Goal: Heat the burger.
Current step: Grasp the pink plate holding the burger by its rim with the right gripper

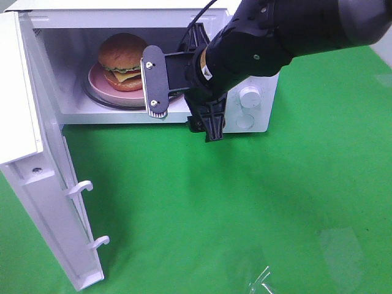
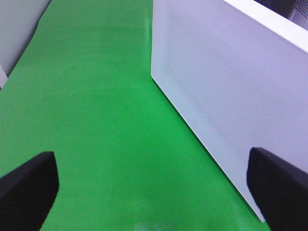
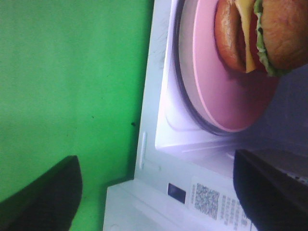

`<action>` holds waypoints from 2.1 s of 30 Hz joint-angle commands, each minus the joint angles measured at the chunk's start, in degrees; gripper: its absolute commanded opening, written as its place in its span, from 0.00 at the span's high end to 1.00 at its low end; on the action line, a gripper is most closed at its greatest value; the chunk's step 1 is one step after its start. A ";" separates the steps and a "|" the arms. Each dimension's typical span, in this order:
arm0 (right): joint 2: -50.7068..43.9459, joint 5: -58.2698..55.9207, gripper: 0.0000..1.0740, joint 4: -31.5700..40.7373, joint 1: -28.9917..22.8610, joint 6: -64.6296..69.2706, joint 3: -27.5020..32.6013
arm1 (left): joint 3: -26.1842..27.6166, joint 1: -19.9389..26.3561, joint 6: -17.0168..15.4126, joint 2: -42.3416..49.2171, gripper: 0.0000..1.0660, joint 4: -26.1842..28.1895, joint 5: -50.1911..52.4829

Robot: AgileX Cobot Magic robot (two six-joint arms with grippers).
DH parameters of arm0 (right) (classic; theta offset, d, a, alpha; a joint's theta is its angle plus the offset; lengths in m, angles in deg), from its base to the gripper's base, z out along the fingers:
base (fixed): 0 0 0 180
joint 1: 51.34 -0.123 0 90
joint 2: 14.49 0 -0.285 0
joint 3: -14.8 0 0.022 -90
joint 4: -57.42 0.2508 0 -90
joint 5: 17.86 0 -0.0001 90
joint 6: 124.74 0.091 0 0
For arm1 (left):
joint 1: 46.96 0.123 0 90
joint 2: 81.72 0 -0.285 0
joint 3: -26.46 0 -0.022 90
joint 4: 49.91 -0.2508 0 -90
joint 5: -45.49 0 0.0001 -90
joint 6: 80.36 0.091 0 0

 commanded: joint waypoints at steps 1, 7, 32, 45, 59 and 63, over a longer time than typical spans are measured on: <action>1.95 1.78 0.24 -0.69 -0.29 0.46 -2.06 | -0.17 0.17 -0.17 0.52 0.07 0.29 0.06; 6.70 1.95 0.25 -0.69 -0.29 0.06 -6.93 | -0.17 0.17 -0.17 0.52 0.07 0.29 0.06; 24.58 0.57 0.29 6.42 0.11 -3.04 -27.04 | -0.17 0.17 -0.17 0.52 0.07 0.29 0.06; 30.42 -1.66 0.29 13.75 1.49 -12.20 -32.77 | -0.17 0.17 -0.17 0.52 0.07 0.29 0.06; 30.37 -1.55 0.82 14.90 2.12 -12.15 -32.77 | -0.17 0.17 -0.17 0.52 0.07 0.29 0.06; 29.56 -3.44 1.00 14.95 2.06 -11.69 -32.77 | -0.17 0.17 -0.17 0.52 0.07 0.29 0.06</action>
